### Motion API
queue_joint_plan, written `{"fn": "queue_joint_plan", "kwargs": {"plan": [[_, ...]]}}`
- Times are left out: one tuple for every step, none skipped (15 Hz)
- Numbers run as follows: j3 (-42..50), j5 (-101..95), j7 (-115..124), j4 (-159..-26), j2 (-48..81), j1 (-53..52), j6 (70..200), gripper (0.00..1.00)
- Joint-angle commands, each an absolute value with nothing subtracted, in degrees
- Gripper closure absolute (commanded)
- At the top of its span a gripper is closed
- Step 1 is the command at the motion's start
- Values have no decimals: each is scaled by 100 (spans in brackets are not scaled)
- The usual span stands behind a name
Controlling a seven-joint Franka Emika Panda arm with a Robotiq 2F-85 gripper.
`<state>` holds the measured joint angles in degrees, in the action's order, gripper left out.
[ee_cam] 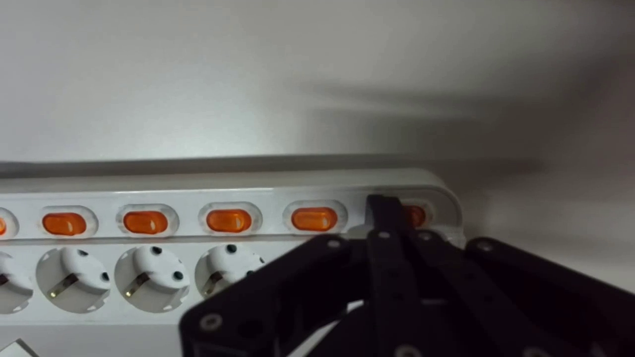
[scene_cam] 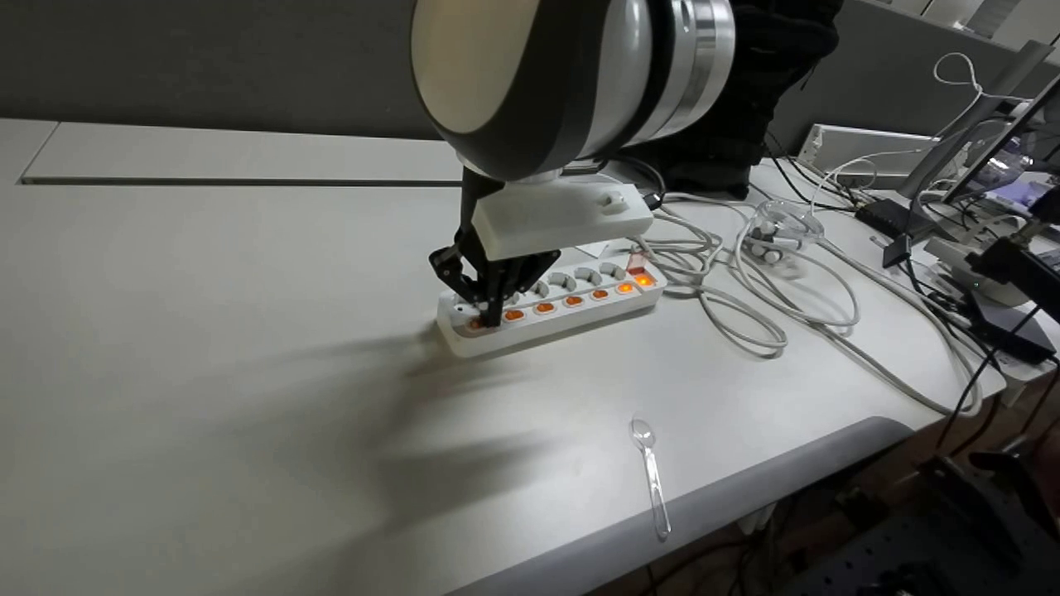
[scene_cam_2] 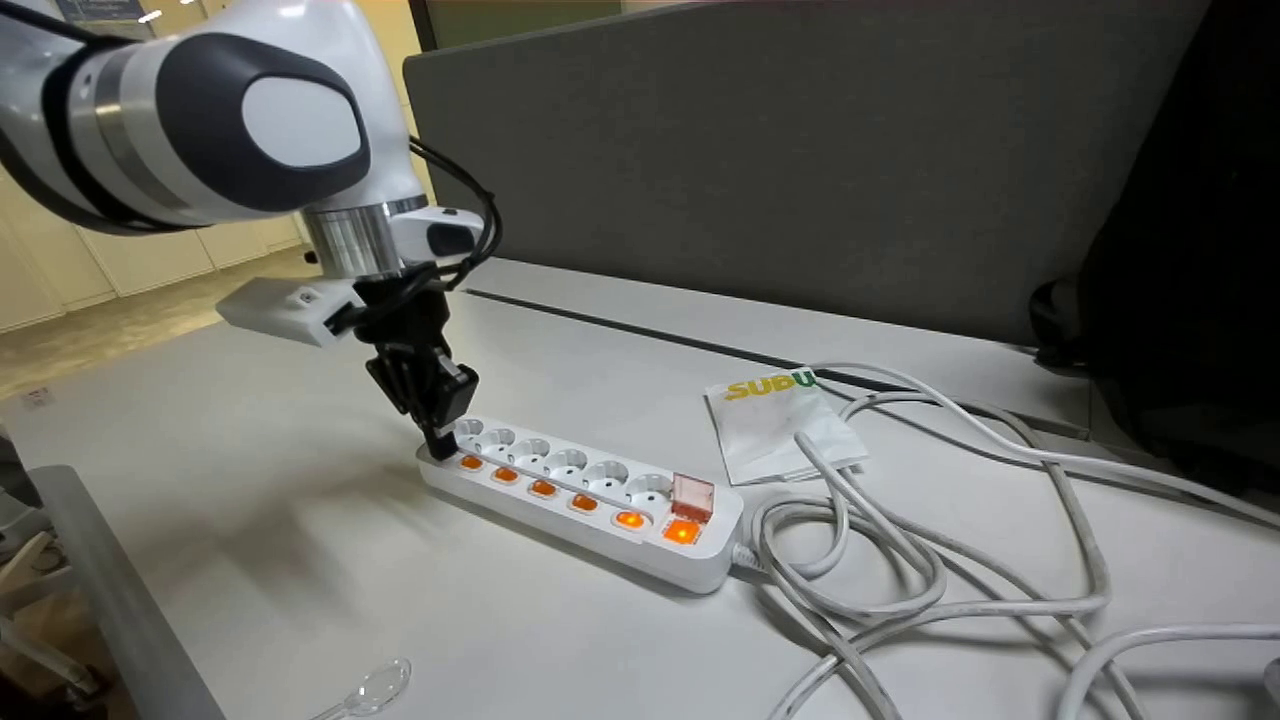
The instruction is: Turn off the first switch on the left side of the adapter
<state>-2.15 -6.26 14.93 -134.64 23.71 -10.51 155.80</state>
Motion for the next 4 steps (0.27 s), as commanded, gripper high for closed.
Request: {"fn": "queue_joint_plan", "kwargs": {"plan": [[-29, -509, 1787, -13312, 2787, -1201, 15733, 100], [-21, -468, 1799, -13312, 2787, -1211, 15705, 100], [-71, -383, 1740, -13312, 2772, -1173, 15654, 100], [-124, -268, 1682, -13315, 2739, -1126, 15586, 100]]}}
